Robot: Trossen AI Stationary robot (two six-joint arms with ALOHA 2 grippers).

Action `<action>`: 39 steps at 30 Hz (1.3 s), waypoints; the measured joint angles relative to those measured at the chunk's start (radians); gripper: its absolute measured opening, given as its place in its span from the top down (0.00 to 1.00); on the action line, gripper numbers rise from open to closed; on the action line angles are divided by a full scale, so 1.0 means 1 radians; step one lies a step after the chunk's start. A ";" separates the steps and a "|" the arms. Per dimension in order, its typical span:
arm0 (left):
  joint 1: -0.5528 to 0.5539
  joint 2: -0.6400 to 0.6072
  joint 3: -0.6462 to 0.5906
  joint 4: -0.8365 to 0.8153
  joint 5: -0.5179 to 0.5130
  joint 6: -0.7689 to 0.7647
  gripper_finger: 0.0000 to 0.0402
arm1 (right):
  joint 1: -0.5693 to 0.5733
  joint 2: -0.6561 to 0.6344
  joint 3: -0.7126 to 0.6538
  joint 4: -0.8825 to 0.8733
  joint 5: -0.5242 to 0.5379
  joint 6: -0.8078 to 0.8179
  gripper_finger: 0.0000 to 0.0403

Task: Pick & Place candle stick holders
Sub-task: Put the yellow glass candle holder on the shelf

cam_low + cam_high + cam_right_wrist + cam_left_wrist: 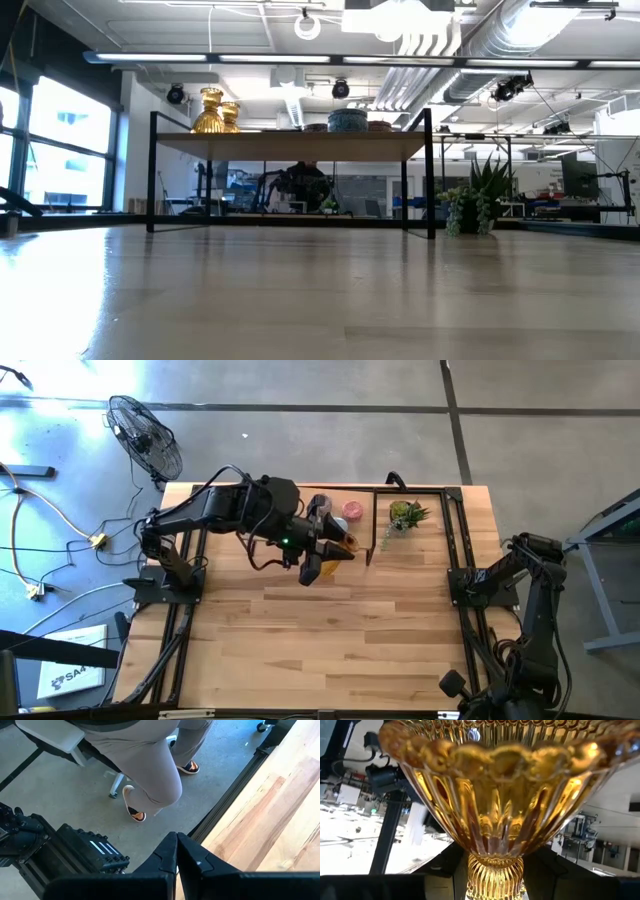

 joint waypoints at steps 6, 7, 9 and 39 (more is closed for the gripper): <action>0.000 0.000 0.000 -0.015 -0.005 -0.022 0.67 | 0.000 0.000 0.000 0.000 0.000 0.000 0.99; 0.000 0.000 0.000 -0.014 -0.006 -0.022 0.67 | 0.000 0.000 0.000 0.000 0.000 0.000 0.99; 0.000 0.000 0.000 -0.010 -0.007 -0.022 0.67 | 0.000 0.000 0.000 0.000 0.000 0.000 0.99; 0.000 -0.008 0.000 -0.016 -0.262 0.197 0.67 | 0.000 0.000 0.000 0.000 0.000 0.000 0.98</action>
